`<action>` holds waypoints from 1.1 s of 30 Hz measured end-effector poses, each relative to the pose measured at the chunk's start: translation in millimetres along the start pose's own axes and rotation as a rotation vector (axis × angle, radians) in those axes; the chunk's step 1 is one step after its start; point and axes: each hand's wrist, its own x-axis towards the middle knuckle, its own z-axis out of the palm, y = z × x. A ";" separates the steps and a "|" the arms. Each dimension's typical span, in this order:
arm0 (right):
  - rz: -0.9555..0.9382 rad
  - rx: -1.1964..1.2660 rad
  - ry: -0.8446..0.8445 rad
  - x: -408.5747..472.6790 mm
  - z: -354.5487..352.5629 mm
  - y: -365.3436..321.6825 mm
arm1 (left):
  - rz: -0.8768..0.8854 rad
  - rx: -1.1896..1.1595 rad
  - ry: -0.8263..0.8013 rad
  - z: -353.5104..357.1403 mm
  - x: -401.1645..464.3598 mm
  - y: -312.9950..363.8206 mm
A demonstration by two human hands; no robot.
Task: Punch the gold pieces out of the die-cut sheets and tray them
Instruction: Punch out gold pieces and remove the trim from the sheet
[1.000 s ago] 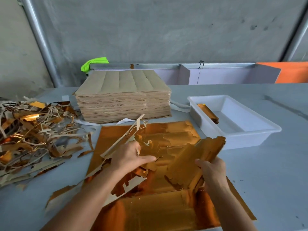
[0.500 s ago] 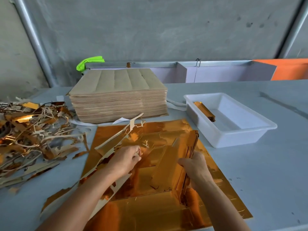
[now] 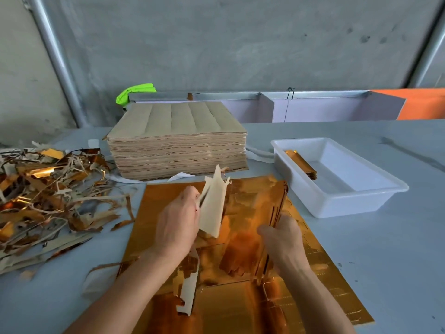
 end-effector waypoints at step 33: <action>0.279 0.087 -0.074 16.8 -14.1 5.7 | -0.171 -0.185 -0.086 16.6 2.7 -3.3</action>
